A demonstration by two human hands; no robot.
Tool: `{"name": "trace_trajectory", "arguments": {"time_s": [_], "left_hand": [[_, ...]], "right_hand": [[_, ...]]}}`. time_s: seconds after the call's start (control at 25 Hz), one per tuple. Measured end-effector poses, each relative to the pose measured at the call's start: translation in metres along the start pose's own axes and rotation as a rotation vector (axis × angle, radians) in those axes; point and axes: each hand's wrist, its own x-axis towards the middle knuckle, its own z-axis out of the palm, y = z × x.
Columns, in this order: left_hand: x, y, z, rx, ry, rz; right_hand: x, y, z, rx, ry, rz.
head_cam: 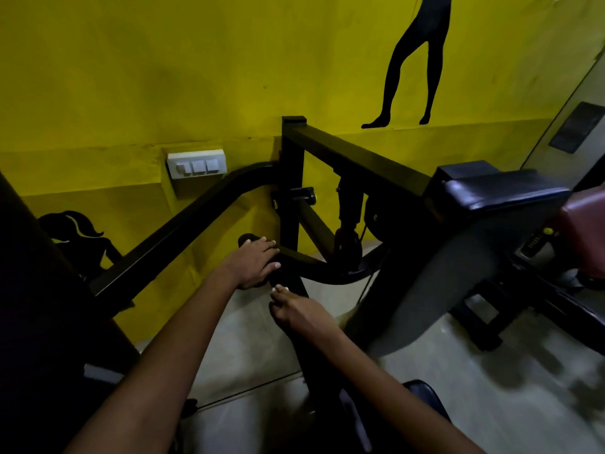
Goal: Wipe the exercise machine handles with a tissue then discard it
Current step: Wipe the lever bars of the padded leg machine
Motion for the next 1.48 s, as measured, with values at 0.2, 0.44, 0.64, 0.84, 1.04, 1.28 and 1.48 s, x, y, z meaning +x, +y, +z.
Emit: {"name": "trace_trajectory", "arguments": {"time_s": [0.2,0.44,0.64,0.84,1.04,1.28,1.48], "left_hand": [[0.033,-0.043,0.012,-0.04,-0.019,-0.003],[0.045,-0.047,0.03,-0.138,-0.059,0.075],[0.045,-0.02,0.029,-0.071,-0.108,0.182],[0.034,0.005,0.034,-0.013,-0.146,0.217],[0.015,0.024,0.032,-0.022,-0.147,0.189],[-0.018,0.049,0.03,-0.156,-0.137,0.098],[-0.046,0.076,0.021,-0.14,-0.129,0.098]], "right_hand": [[0.051,0.014,0.025,-0.172,-0.057,0.015],[0.065,0.014,0.023,-0.221,-0.249,-0.01],[0.058,0.003,0.008,-0.226,-0.293,-0.041],[0.036,-0.007,-0.003,-0.223,-0.308,-0.084],[0.006,-0.021,-0.015,-0.235,-0.275,-0.101],[-0.028,-0.041,-0.024,-0.26,-0.273,-0.081],[-0.059,-0.058,-0.035,-0.321,-0.245,-0.076]]}}
